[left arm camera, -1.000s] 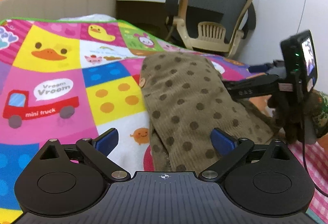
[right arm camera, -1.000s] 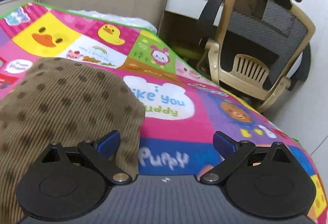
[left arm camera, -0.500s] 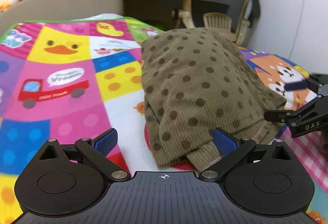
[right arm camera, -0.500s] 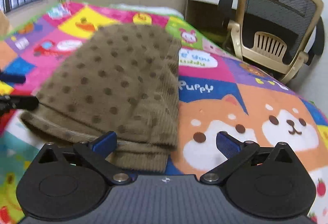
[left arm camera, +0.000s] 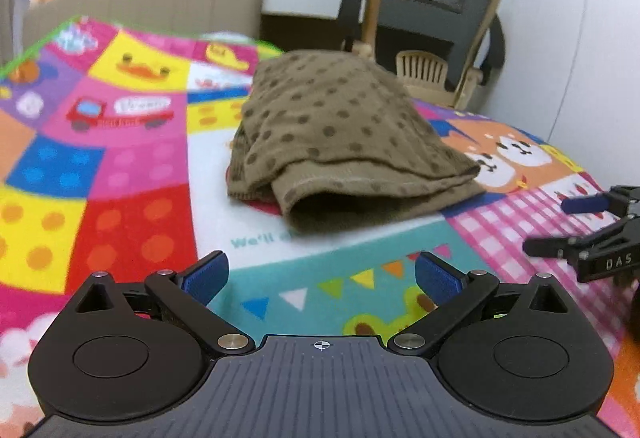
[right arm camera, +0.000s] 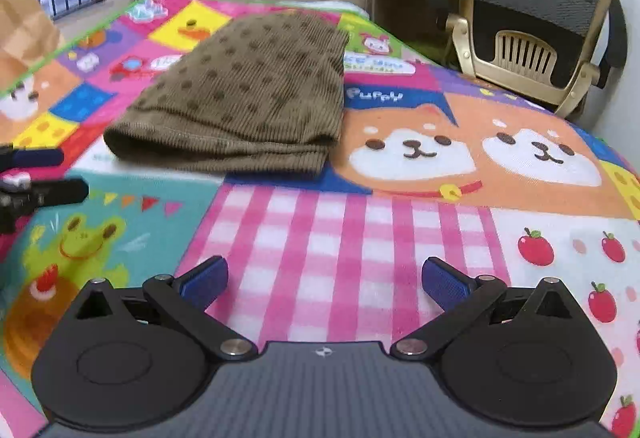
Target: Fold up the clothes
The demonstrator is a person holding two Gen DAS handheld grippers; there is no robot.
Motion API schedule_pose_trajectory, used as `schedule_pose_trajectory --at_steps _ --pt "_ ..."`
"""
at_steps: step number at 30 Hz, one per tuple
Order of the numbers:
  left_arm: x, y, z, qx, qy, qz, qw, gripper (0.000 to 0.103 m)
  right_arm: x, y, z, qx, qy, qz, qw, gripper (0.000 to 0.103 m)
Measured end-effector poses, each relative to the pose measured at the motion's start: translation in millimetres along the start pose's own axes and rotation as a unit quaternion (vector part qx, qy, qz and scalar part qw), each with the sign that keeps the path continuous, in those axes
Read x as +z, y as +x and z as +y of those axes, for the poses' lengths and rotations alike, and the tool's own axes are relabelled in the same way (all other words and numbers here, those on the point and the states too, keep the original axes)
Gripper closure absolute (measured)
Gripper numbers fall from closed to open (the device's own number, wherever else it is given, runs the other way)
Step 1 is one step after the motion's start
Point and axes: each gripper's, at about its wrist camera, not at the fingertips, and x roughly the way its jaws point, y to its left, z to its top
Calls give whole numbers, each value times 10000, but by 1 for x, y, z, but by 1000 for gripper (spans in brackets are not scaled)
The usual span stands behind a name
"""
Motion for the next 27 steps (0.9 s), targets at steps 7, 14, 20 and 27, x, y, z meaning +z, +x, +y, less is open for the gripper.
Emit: schedule_pose_trajectory --at_steps 7,14,20,27 --pt "-3 -2 -9 215 200 -82 9995 1 -2 7 4 55 -182 -174 9997 0" --pt "-5 -4 -5 185 108 -120 9997 0 -1 7 4 45 -188 -167 9997 0" --pt "-4 -3 -5 192 127 -88 9997 0 -1 7 5 35 -185 -165 9997 0" --pt "-5 -3 -5 176 94 -87 9998 0 -1 7 4 35 -183 -159 9997 0"
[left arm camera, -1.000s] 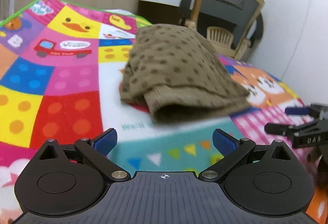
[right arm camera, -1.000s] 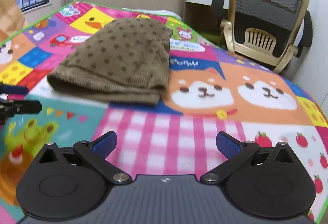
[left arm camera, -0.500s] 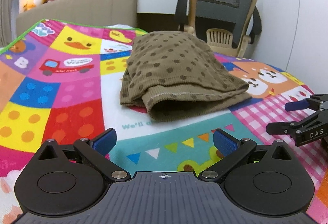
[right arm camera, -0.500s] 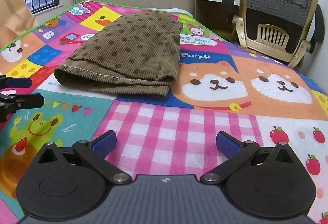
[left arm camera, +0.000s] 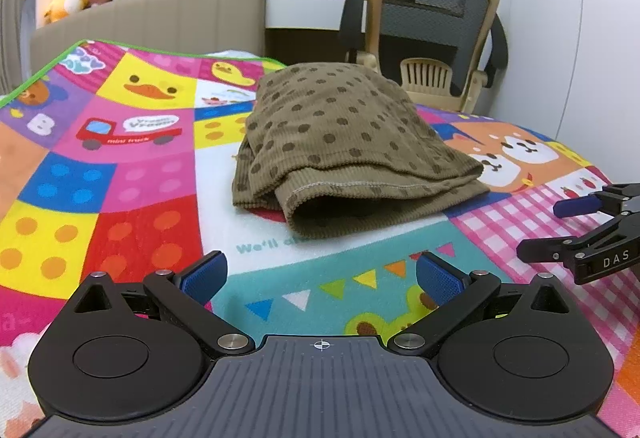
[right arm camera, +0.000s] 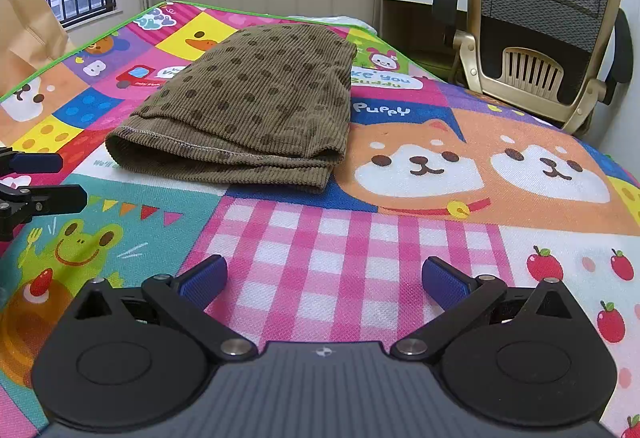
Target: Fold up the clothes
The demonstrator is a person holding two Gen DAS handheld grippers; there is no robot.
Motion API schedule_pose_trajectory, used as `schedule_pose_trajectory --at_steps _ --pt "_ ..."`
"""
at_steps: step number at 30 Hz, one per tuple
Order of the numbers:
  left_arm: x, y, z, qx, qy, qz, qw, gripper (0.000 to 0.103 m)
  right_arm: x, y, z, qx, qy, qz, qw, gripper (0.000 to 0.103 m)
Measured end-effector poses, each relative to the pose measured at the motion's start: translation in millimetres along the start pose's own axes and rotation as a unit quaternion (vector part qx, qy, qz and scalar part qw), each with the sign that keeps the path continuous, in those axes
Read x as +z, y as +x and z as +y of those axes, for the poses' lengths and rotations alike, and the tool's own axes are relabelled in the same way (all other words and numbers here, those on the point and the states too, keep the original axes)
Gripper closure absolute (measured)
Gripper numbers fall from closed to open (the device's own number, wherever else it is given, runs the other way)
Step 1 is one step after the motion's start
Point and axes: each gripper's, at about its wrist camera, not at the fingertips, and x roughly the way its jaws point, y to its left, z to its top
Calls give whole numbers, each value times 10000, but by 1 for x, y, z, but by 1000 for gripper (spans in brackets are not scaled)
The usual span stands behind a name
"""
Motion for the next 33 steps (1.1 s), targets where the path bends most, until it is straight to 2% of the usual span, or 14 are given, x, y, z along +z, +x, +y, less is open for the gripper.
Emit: schedule_pose_trajectory --at_steps 33 --pt "1 5 6 -129 -229 168 9995 0 -1 0 1 -31 -11 3 10000 0"
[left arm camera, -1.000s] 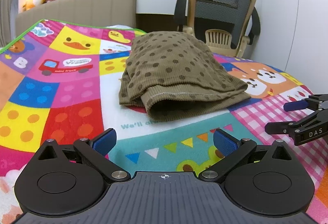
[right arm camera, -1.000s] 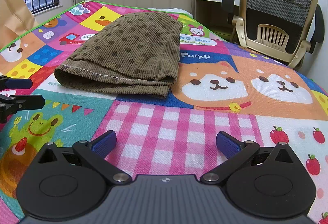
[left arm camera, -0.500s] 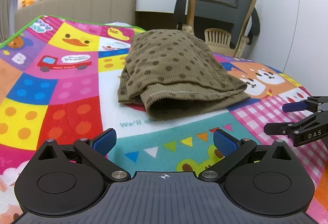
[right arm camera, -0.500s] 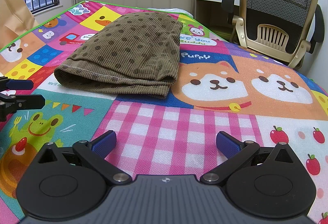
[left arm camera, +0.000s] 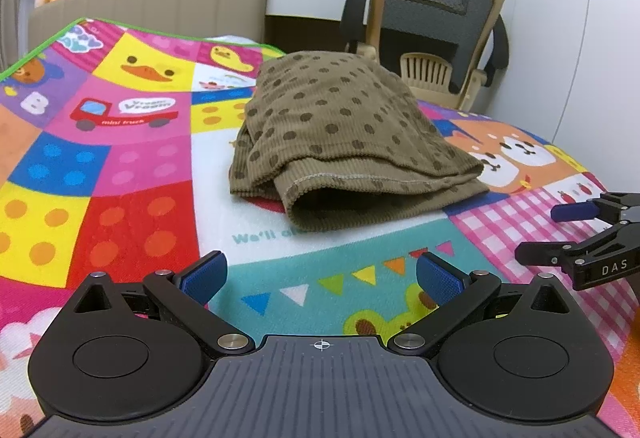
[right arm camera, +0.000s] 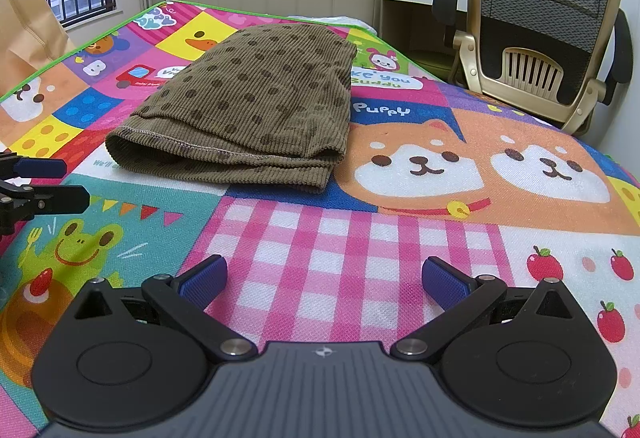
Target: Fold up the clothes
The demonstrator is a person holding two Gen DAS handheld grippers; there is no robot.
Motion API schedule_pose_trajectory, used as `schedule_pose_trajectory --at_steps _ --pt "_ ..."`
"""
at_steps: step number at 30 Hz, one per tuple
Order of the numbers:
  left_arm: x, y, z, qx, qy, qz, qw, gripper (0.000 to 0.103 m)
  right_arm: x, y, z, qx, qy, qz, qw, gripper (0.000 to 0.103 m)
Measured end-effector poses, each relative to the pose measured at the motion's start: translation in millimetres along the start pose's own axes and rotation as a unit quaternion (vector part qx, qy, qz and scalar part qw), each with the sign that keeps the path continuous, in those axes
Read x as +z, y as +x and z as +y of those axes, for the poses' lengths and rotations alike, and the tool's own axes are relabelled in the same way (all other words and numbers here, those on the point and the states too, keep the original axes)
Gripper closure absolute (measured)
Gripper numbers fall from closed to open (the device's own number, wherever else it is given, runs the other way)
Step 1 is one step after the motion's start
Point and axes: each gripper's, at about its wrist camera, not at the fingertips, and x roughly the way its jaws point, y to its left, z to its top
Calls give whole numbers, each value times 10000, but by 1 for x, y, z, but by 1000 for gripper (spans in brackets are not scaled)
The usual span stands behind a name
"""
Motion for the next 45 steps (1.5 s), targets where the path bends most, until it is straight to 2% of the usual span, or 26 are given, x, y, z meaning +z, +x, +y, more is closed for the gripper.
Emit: schedule_pose_trajectory --at_steps 32,45 --pt "0 2 1 -5 -24 80 10000 0 1 0 -1 3 -2 9 10000 0" --pt "-1 -11 -8 219 298 -364 9987 0 1 0 0 -4 -2 11 10000 0"
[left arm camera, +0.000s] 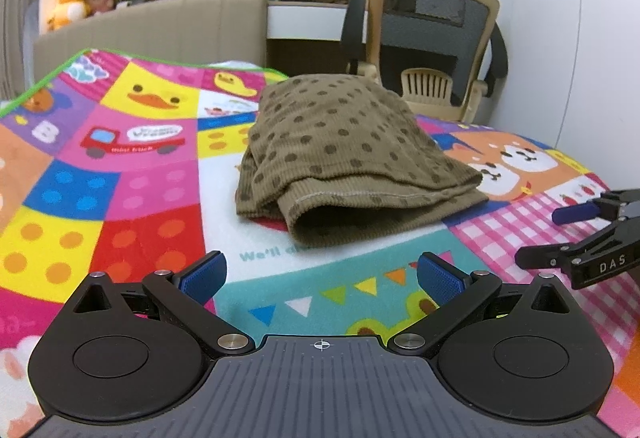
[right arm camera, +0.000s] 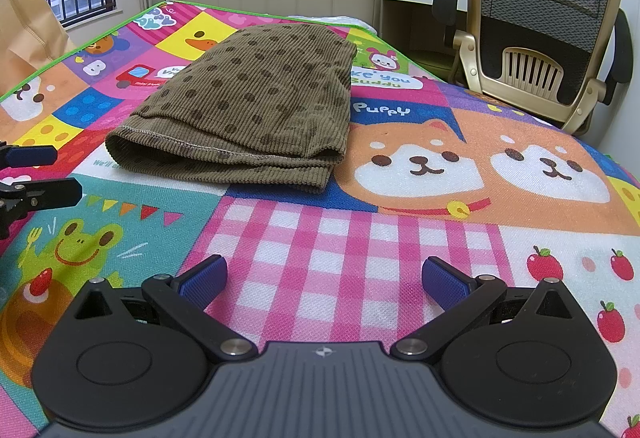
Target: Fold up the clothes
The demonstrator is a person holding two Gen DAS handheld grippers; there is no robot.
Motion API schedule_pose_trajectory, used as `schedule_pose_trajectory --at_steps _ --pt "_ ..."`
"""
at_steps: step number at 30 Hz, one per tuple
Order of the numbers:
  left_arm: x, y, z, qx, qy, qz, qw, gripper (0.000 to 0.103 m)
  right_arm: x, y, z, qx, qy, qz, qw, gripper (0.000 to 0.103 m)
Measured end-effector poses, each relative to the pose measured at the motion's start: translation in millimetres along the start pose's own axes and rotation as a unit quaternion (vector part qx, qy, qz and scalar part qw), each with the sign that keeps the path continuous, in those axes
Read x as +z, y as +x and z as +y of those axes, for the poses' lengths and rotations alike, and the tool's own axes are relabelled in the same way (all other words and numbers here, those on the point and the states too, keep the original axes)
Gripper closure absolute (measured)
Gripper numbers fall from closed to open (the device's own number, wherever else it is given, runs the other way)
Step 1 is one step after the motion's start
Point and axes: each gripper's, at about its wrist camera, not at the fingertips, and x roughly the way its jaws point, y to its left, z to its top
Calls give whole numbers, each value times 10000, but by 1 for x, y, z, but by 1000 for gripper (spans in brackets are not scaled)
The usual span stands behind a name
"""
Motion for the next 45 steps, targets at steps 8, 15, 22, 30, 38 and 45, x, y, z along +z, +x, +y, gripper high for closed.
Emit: schedule_pose_trajectory --at_steps 8,15,22,30,38,45 --pt "-1 -2 -2 73 138 -21 9999 0 0 0 -1 1 1 -2 10000 0" --pt "-1 -1 -5 117 230 -13 9997 0 0 0 -1 -3 -6 -1 10000 0" --pt "-1 -1 -5 132 246 0 9996 0 0 0 -1 -6 -7 6 10000 0" --pt "-1 0 -4 130 226 33 9997 0 0 0 -1 -7 -8 7 10000 0" --pt "-1 1 -4 122 210 55 9997 0 0 0 -1 -3 -5 5 10000 0" --pt "-1 2 -4 102 206 86 9997 0 0 0 -1 -1 -6 4 10000 0"
